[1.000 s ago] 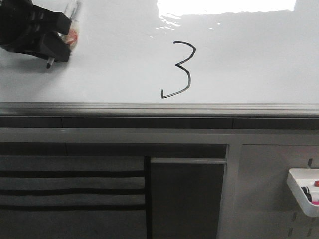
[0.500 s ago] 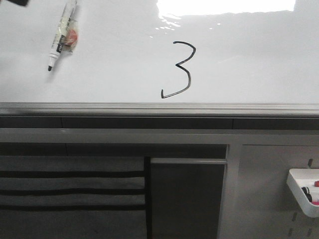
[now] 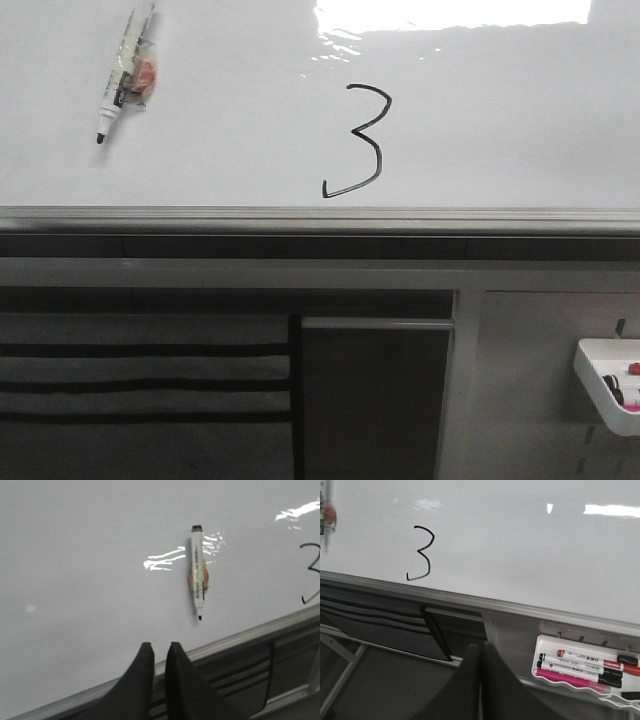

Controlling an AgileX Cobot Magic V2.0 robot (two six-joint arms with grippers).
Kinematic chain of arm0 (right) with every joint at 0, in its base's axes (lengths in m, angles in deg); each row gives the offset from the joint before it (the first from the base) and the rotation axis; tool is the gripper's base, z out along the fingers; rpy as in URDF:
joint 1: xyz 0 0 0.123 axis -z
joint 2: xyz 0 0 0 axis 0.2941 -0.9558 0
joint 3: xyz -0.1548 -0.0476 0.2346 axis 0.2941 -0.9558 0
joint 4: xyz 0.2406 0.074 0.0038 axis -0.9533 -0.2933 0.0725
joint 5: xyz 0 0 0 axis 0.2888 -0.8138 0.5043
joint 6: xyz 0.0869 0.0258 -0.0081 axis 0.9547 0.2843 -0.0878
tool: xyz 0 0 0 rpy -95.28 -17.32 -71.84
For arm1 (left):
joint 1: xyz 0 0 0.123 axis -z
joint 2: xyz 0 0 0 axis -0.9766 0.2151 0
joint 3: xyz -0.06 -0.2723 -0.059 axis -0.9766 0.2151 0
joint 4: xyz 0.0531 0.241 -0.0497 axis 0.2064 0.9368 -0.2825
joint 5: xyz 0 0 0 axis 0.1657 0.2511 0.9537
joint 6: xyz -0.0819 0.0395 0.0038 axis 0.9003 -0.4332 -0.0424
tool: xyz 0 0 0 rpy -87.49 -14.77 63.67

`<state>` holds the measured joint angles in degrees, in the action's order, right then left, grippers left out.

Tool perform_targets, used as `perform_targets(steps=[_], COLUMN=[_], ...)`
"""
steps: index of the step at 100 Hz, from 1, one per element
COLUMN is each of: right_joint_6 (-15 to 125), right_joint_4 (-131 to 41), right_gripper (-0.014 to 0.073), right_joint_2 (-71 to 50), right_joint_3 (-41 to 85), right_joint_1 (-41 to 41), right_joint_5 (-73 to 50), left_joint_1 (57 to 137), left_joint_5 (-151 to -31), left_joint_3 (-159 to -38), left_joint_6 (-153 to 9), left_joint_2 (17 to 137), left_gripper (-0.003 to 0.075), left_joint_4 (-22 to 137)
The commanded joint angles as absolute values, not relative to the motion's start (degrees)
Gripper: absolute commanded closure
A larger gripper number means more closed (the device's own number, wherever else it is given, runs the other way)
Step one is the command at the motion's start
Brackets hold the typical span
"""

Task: Write number 3 on whiteboard

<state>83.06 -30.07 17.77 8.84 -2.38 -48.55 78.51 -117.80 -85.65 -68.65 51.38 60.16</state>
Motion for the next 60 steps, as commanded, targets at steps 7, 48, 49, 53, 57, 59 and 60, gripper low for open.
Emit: perform_targets(steps=[7, 48, 49, 53, 57, 59, 60], right_joint_6=[83.45, 83.45, 83.45, 83.45, 83.45, 83.45, 83.45], right_joint_4=[-29.10, -29.10, -29.10, -29.10, -29.10, -29.10, -29.10], right_gripper=[0.0660, 0.0660, 0.0660, 0.0660, 0.0660, 0.0660, 0.0660], right_joint_2=[18.01, 18.01, 18.01, 18.01, 18.01, 18.01, 18.01], right_joint_3=[7.81, 7.59, 7.59, 7.59, 7.59, 7.59, 7.59], right_joint_1=[-1.99, -1.99, -1.99, -1.99, -1.99, -1.99, -1.99], right_joint_5=[-44.27, -44.41, -44.41, -44.41, -44.41, -44.41, -44.41], left_joint_1=[82.05, 81.55, 81.55, 81.55, 81.55, 81.55, 81.55], left_joint_5=[-113.10, -111.84, -111.84, -111.84, -111.96, -111.96, -111.96], left_joint_3=[-82.25, -79.41, -79.41, -79.41, -79.41, -79.32, -79.28], left_joint_6=[-61.72, -56.74, -56.74, -56.74, -56.85, -57.10, -57.23], left_joint_2=[45.70, 41.34, 41.34, 41.34, 41.34, 41.34, 41.34], left_gripper=[0.0738, 0.0738, 0.0738, 0.0738, 0.0738, 0.0738, 0.0738], left_joint_4=[64.10, 63.48, 63.48, 63.48, 63.79, 65.04, 65.58])
